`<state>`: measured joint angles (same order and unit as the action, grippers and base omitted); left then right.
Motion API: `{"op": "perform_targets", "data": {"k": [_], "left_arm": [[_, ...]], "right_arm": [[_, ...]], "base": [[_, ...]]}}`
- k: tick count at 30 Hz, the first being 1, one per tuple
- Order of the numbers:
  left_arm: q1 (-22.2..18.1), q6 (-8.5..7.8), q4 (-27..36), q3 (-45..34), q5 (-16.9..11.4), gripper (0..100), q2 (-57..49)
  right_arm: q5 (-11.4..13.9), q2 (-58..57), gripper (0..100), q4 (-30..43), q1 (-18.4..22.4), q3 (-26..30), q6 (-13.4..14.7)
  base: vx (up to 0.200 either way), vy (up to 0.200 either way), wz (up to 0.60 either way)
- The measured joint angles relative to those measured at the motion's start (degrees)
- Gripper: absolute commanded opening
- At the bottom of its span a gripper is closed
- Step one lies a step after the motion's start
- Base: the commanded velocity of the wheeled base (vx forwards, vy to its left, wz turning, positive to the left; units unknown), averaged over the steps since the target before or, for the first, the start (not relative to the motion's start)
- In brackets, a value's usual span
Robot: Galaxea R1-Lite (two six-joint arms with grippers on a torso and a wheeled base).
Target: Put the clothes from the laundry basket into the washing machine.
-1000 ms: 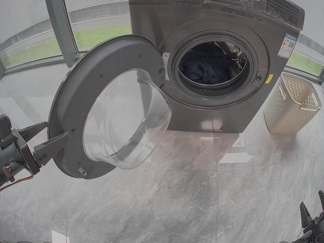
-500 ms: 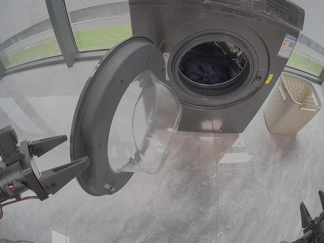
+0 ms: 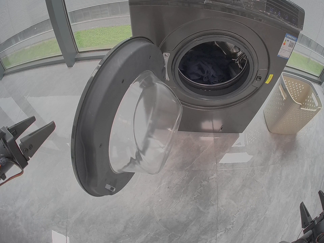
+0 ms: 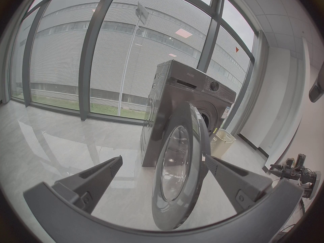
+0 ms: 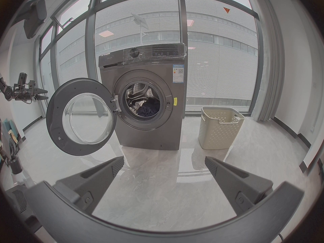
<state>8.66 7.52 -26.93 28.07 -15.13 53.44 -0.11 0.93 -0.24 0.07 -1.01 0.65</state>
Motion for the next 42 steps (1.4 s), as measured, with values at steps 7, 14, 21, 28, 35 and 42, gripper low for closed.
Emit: {"op": "perform_targets", "data": {"k": [7, 14, 21, 28, 35, 42], "left_arm": [[-1.1, -0.05, 0.0, -0.1, -2.1, 100, 2.7], [1.0, 0.13, -0.2, 2.0, -4.3, 100, 8.0], [6.2, 0.44, -0.1, 3.6, -4.5, 100, 11.1], [12.6, 0.5, -0.8, 4.5, -4.1, 100, 13.4], [15.7, 0.46, -5.9, 6.5, -1.9, 100, 18.4], [19.9, 0.5, -9.3, 9.3, 3.6, 100, 23.8]], "right_arm": [[0.1, 0.0, 100, 0.0, 0.0, 0.0, 0.0], [0.1, 0.0, 100, 0.0, 0.0, 0.0, 0.3], [0.0, 0.0, 100, 0.0, 0.0, 0.0, 0.5], [0.0, 0.0, 100, 0.0, 0.0, 0.0, 0.4], [0.0, 0.0, 100, 0.0, 0.0, 0.0, 0.5], [0.0, 0.0, 100, 0.0, 0.0, 0.0, 0.5]], "base": [[0.0, 0.0, 0.0], [0.0, 0.0, 0.0], [0.0, 0.0, 0.0], [0.0, 0.0, 0.0], [0.0, 0.0, 0.0], [0.0, 0.0, 0.0]]}}
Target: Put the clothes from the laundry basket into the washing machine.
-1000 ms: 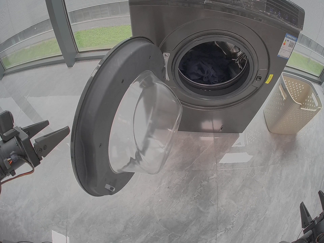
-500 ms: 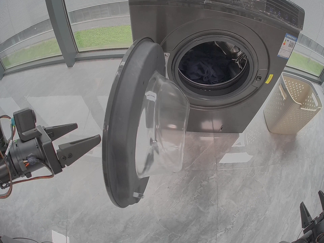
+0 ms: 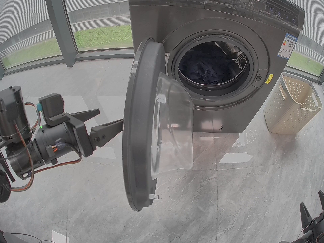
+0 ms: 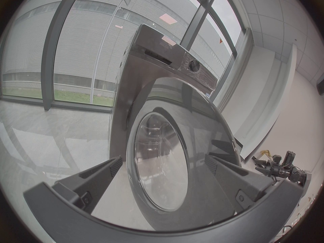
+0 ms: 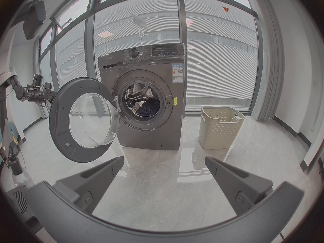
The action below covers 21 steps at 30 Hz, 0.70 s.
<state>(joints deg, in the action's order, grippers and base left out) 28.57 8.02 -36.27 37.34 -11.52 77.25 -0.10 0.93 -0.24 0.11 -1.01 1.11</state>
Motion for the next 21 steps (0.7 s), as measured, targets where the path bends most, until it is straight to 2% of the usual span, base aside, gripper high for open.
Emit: {"op": "perform_targets", "data": {"k": [5, 21], "left_arm": [[2.5, 0.16, -2.5, 2.6, 1.8, 100, 3.4], [7.8, 0.32, -2.8, 11.2, 4.1, 100, 11.3]], "right_arm": [[0.2, 0.0, 100, 0.0, 0.0, 0.0, -0.1], [0.3, 0.0, 100, -0.1, 0.0, 0.0, -0.2]], "base": [[0.0, 0.0, 0.0], [0.0, 0.0, 0.0]]}}
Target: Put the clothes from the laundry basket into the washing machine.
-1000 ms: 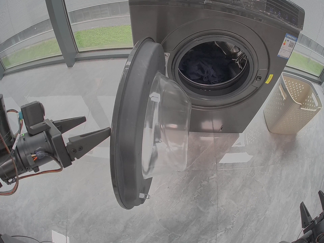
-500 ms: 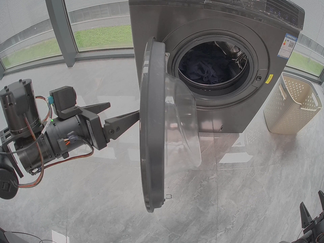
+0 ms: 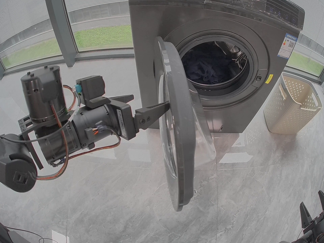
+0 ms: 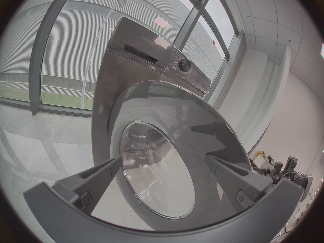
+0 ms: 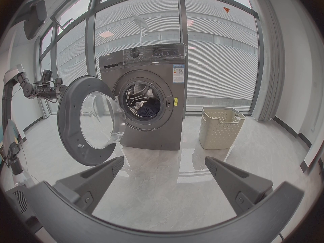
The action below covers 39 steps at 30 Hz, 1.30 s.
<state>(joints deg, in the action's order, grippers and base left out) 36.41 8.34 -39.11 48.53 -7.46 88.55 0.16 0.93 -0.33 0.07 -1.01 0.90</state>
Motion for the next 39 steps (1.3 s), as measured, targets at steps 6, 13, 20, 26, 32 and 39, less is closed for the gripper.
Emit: {"op": "perform_targets", "data": {"k": [6, 13, 20, 26, 32, 39], "left_arm": [[1.6, -0.05, 0.0, 4.0, 0.8, 100, 3.1], [3.2, -0.09, -0.7, 7.7, 1.3, 100, 6.9], [3.8, -0.09, -1.3, 11.2, 1.2, 100, 10.3], [4.1, -0.02, -1.3, 14.0, 1.2, 100, 12.8], [4.2, -0.02, -1.2, 16.2, 1.3, 100, 14.6], [4.2, -0.02, -1.2, 18.8, 1.3, 100, 16.2]], "right_arm": [[0.0, 0.0, 100, 0.0, 0.0, 0.0, 0.0], [0.1, 0.0, 100, 0.0, 0.0, 0.0, 0.0], [0.0, 0.0, 100, 0.0, 0.0, 0.0, 0.1], [-0.1, 0.0, 100, 0.0, 0.0, 0.0, 0.2], [-0.2, 0.0, 100, 0.0, 0.0, 0.0, 0.2], [-0.3, 0.0, 100, 0.0, 0.0, 0.0, 0.2]], "base": [[0.0, 0.0, 0.0], [0.0, 0.0, 0.0], [0.0, 0.0, 0.0], [0.0, 0.0, 0.0], [0.0, 0.0, 0.0], [0.0, 0.0, 0.0]]}}
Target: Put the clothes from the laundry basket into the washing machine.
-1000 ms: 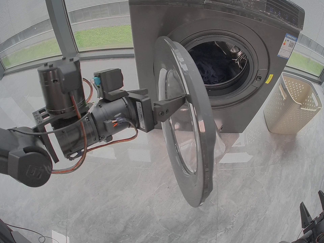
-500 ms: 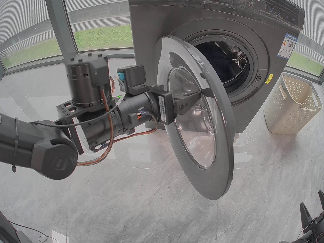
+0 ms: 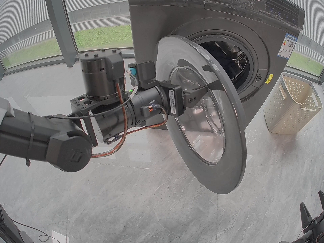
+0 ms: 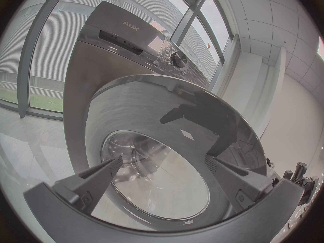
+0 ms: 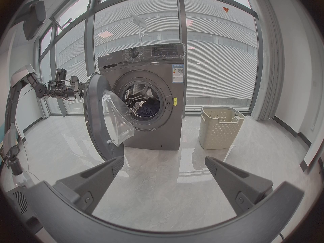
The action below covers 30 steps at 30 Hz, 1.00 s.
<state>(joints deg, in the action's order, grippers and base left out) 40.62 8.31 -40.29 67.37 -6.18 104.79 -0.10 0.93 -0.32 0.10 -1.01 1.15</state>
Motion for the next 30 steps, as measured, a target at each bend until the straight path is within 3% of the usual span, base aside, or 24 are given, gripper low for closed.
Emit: {"op": "perform_targets", "data": {"k": [11, 30], "left_arm": [[0.0, 0.0, 0.4, 4.4, 0.0, 100, 2.9], [-0.1, 0.13, 3.6, 19.3, 0.4, 100, 12.4]], "right_arm": [[0.0, 0.0, 100, 0.0, 0.0, 0.0, 0.0], [-0.1, 0.0, 100, 0.0, 0.0, 0.0, 0.1]], "base": [[0.0, 0.0, 0.0], [0.0, 0.0, 0.0]]}}
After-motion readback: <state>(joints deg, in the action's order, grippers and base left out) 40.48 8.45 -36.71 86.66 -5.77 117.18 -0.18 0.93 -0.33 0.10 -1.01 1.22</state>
